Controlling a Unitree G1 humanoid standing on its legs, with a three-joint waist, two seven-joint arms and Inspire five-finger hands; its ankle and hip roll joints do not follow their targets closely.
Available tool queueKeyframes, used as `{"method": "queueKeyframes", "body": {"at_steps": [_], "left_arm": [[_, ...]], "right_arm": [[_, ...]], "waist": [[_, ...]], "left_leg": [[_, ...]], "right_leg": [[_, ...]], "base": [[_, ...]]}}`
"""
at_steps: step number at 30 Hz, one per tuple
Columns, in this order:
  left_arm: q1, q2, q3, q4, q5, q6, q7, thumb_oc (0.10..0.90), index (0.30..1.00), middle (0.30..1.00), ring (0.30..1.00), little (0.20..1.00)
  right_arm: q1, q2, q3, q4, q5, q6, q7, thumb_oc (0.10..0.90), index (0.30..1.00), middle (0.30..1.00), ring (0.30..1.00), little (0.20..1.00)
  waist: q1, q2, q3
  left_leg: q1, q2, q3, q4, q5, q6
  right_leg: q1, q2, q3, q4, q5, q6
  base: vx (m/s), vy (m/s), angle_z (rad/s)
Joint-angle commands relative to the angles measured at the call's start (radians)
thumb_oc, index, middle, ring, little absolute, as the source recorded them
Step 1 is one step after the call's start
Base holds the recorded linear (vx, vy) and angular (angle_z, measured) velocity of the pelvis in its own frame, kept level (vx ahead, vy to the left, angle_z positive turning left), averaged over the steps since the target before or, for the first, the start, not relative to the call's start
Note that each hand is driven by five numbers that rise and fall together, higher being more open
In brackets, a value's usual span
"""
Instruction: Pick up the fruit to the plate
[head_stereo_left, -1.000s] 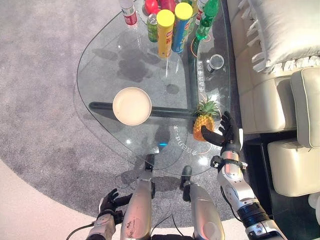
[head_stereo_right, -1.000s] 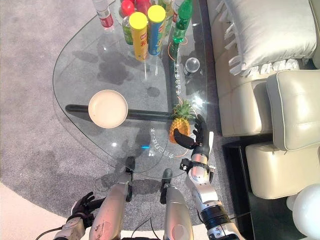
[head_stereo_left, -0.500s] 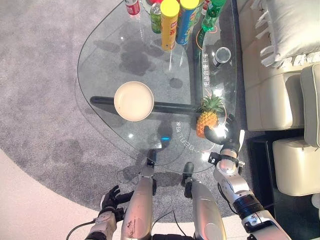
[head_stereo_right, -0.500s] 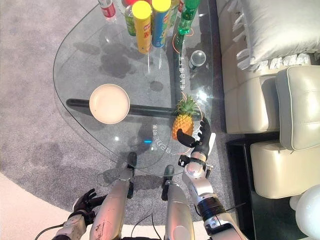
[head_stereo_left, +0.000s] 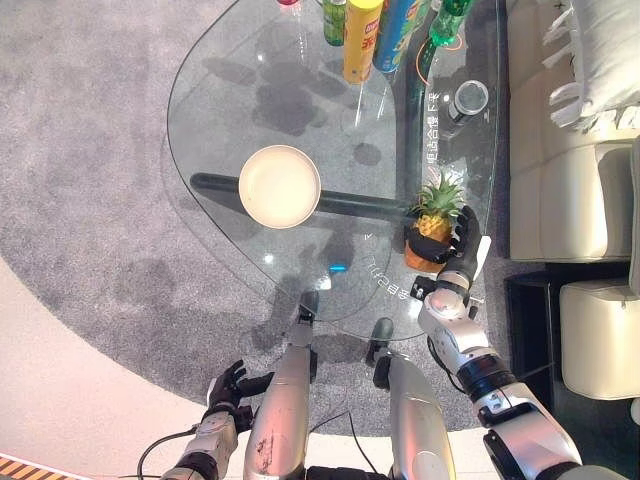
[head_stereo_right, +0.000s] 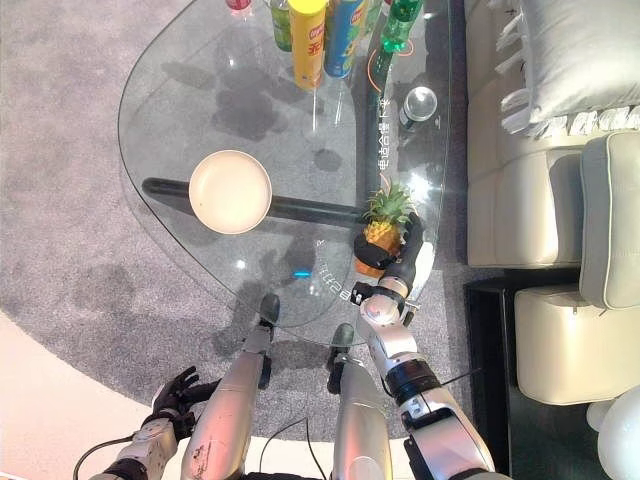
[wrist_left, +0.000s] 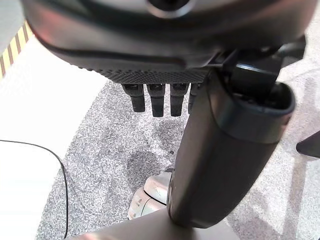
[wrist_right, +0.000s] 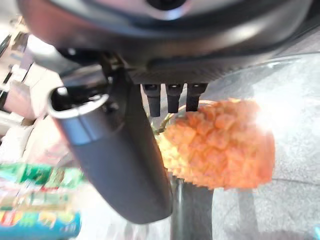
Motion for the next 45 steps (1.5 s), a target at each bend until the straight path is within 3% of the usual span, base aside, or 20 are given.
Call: {"method": "queueKeyframes", "body": {"at_steps": [1,11,15,21,29,36,40,44,45], "left_arm": [[0.008,-0.021,-0.026,0.014,-0.008,-0.003,-0.013,0.8,0.9,0.9,0.9,0.9],[-0.009,-0.024,-0.043,0.023,-0.019,-0.013,-0.026,0.8,0.9,0.9,0.9,0.9],[-0.012,-0.026,-0.05,0.02,-0.02,-0.019,-0.028,0.8,0.9,0.9,0.9,0.9],[-0.022,-0.024,-0.049,0.022,-0.028,-0.015,-0.038,0.8,0.9,0.9,0.9,0.9],[-0.027,-0.027,-0.055,0.024,-0.046,-0.021,-0.038,0.8,0.9,0.9,0.9,0.9],[-0.027,-0.028,-0.058,0.017,-0.062,-0.029,-0.043,0.8,0.9,0.9,0.9,0.9],[-0.025,-0.029,-0.061,0.016,-0.069,-0.036,-0.046,0.8,0.9,0.9,0.9,0.9],[-0.027,-0.024,-0.061,0.021,-0.062,-0.04,-0.058,0.8,0.9,0.9,0.9,0.9],[-0.03,-0.02,-0.058,0.023,-0.059,-0.04,-0.062,0.8,0.9,0.9,0.9,0.9]], "right_arm": [[-0.019,-0.017,-0.018,-0.052,0.093,-0.025,-0.014,0.8,0.9,0.9,0.9,0.9],[-0.059,-0.006,-0.025,0.07,0.192,0.068,-0.153,0.8,0.9,0.9,0.9,0.9],[-0.065,-0.005,-0.023,0.113,0.23,0.069,-0.168,0.8,0.9,0.9,0.9,0.9],[-0.071,0.011,-0.015,0.127,0.261,0.085,-0.167,0.8,0.9,0.9,0.9,0.9],[-0.049,0.044,-0.002,0.092,0.332,0.056,-0.11,0.8,0.9,0.9,0.9,0.9],[-0.045,0.052,-0.006,0.052,0.285,0.029,-0.111,0.8,0.9,0.9,0.9,0.9],[-0.07,0.019,-0.003,0.081,0.143,0.108,-0.079,0.8,0.9,0.9,0.9,0.9],[-0.12,-0.04,0.026,0.125,0.014,0.201,-0.038,0.504,0.646,0.646,0.646,0.604],[-0.139,-0.059,0.032,0.144,-0.008,0.219,-0.019,0.18,0.368,0.368,0.368,0.28]], "waist": [[0.01,0.015,-0.008],[0.021,0.017,-0.008],[0.024,0.015,-0.008],[0.024,0.011,-0.008],[0.017,0.005,-0.008],[0.016,0.005,-0.008],[0.021,0.006,-0.008],[0.032,0.011,-0.008],[0.034,0.011,-0.008]], "left_leg": [[-0.014,-0.063,-0.011,0.102,-0.107,0.065],[-0.001,-0.066,-0.017,0.083,-0.106,0.068],[0.006,-0.068,-0.021,0.076,-0.107,0.071],[0.018,-0.069,-0.02,0.072,-0.11,0.073],[0.027,-0.068,-0.018,0.071,-0.112,0.074],[0.018,-0.07,-0.019,0.074,-0.111,0.073],[0.018,-0.071,-0.025,0.077,-0.117,0.075],[0.013,-0.075,-0.032,0.079,-0.116,0.076],[0.008,-0.076,-0.034,0.078,-0.111,0.076]], "right_leg": [[0.04,-0.008,-0.071,-0.197,0.184,0.001],[0.047,-0.009,-0.076,-0.209,0.193,0.003],[0.055,-0.008,-0.078,-0.218,0.197,0.004],[0.068,-0.009,-0.076,-0.228,0.201,0.006],[0.073,-0.008,-0.074,-0.23,0.203,0.006],[0.064,-0.008,-0.075,-0.227,0.204,0.006],[0.063,-0.007,-0.075,-0.224,0.2,0.007],[0.059,-0.01,-0.079,-0.219,0.199,0.008],[0.055,-0.01,-0.081,-0.219,0.202,0.009]], "base": [[0.0,0.0,0.0],[0.0,0.0,0.01],[0.0,-0.006,0.09],[0.0,0.0,0.0],[0.0,0.0,0.0],[0.0,0.0,0.0],[0.0,0.0,0.0],[0.0,-0.003,0.01],[0.02,-0.018,0.04]]}}
